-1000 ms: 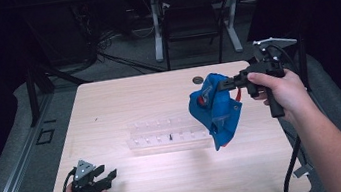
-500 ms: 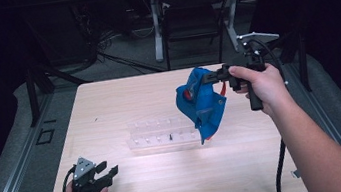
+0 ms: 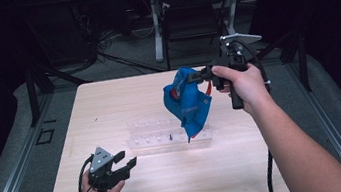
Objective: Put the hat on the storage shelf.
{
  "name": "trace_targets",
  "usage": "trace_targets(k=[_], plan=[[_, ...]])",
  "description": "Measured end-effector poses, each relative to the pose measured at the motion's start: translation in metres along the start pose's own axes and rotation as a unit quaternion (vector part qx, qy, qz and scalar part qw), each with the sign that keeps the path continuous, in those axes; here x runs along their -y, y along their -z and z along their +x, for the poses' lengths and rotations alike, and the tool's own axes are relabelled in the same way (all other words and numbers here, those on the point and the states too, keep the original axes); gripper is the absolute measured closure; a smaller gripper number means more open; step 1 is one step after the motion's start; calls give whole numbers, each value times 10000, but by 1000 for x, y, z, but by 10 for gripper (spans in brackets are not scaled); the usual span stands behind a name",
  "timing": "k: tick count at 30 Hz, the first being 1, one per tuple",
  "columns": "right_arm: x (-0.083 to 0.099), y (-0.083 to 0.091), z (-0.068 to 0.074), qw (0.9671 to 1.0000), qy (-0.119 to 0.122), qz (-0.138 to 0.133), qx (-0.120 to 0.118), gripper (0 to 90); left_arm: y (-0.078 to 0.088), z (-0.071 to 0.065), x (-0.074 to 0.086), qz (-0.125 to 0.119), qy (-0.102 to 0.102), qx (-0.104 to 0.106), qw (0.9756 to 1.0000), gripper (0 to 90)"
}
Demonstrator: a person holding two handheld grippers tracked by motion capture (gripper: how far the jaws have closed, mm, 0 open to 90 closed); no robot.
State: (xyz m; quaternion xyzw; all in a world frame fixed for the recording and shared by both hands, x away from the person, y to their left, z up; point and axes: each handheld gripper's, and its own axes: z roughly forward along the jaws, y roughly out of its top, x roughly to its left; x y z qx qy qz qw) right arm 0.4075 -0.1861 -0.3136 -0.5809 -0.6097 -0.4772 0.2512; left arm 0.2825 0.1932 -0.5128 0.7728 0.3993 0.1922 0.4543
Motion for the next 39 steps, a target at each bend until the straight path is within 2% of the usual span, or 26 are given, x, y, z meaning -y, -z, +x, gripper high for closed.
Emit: trace_targets(k=[7,14,27,39], plan=[[-1,-10,1,10000,12,-55,-75,900,-13,-20,-18,-47,-217,233,9995,492],[-3,-20,3,9999,9,-95,-78,900,-24,-43,-34,-86,-578,383,9976,499],[-4,-33,5,9998,11,-165,-103,900,-42,-69,-53,-167,-777,584,9951,498],[-5,-40,7,9998,34,-168,-64,900,-54,-77,-58,-179,-738,622,9952,543]])
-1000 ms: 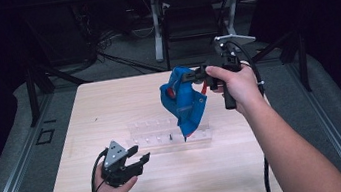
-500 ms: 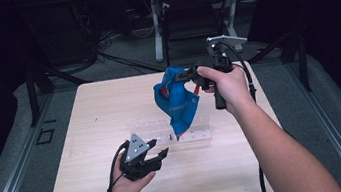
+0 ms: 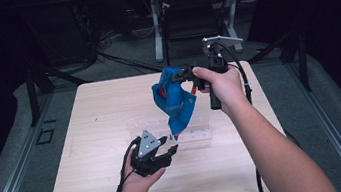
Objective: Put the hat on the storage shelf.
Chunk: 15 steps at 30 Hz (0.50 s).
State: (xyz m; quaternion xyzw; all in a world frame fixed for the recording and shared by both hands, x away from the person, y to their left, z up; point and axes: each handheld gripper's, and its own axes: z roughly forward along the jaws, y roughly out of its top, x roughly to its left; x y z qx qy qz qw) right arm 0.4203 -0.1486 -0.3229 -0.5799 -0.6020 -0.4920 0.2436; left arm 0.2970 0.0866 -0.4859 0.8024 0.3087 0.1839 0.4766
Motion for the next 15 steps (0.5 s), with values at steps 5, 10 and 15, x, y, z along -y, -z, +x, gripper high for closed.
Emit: trace_targets(k=[5,10,15], plan=[[0,-3,1,10000,4,5,-4,900,-2,0,-2,-115,57,-35,9999,599],[0,-6,1,10000,22,11,28,900,-5,-1,-5,-84,86,-102,9999,666],[0,-6,0,10000,-2,34,43,900,-5,0,-7,-99,92,-138,9998,723]])
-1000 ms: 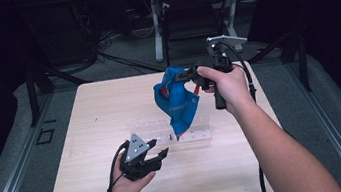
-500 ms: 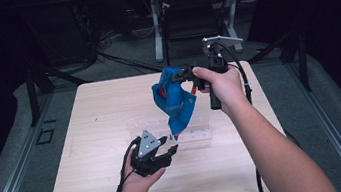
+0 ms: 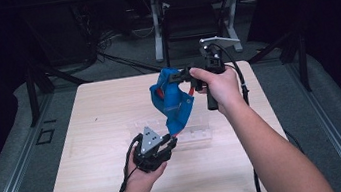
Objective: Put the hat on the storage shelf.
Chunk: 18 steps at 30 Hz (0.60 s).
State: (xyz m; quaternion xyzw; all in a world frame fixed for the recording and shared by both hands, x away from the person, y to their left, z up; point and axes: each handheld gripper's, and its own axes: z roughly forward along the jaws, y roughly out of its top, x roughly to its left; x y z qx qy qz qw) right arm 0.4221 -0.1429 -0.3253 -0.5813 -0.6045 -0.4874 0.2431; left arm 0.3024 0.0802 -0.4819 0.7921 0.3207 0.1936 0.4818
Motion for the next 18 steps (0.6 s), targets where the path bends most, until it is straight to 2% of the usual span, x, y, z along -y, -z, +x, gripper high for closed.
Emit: trace_targets(k=[6,12,18], plan=[[0,0,0,10000,-11,-35,4,900,2,3,0,88,9,-49,9999,792],[-1,0,0,10000,-12,-58,11,900,4,6,0,69,-1,-76,9999,851],[-1,-1,0,10000,-13,-80,10,900,7,11,-1,96,3,-97,9999,876]])
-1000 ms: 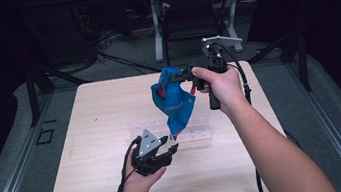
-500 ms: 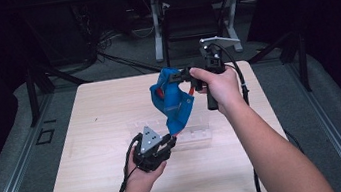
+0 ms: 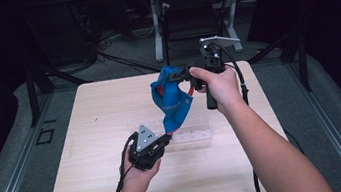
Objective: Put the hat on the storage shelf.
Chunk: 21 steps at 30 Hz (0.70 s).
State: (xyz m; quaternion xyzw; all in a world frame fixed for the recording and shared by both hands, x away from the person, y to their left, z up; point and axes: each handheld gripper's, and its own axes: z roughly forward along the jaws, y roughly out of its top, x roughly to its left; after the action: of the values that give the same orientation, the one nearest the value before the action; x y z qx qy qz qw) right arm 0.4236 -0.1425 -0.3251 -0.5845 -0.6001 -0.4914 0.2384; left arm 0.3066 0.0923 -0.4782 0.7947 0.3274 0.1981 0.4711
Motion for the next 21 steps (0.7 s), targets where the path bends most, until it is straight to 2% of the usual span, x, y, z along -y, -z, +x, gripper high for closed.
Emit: trace_targets(k=[5,9,21], plan=[[0,-1,0,10000,1,2,-2,900,4,4,0,-5,10,-47,10000,886],[0,-1,0,10000,1,-9,-17,900,8,5,0,29,-74,-113,9999,887],[0,-8,-4,10000,-25,9,16,900,13,15,5,152,-87,10,9998,889]])
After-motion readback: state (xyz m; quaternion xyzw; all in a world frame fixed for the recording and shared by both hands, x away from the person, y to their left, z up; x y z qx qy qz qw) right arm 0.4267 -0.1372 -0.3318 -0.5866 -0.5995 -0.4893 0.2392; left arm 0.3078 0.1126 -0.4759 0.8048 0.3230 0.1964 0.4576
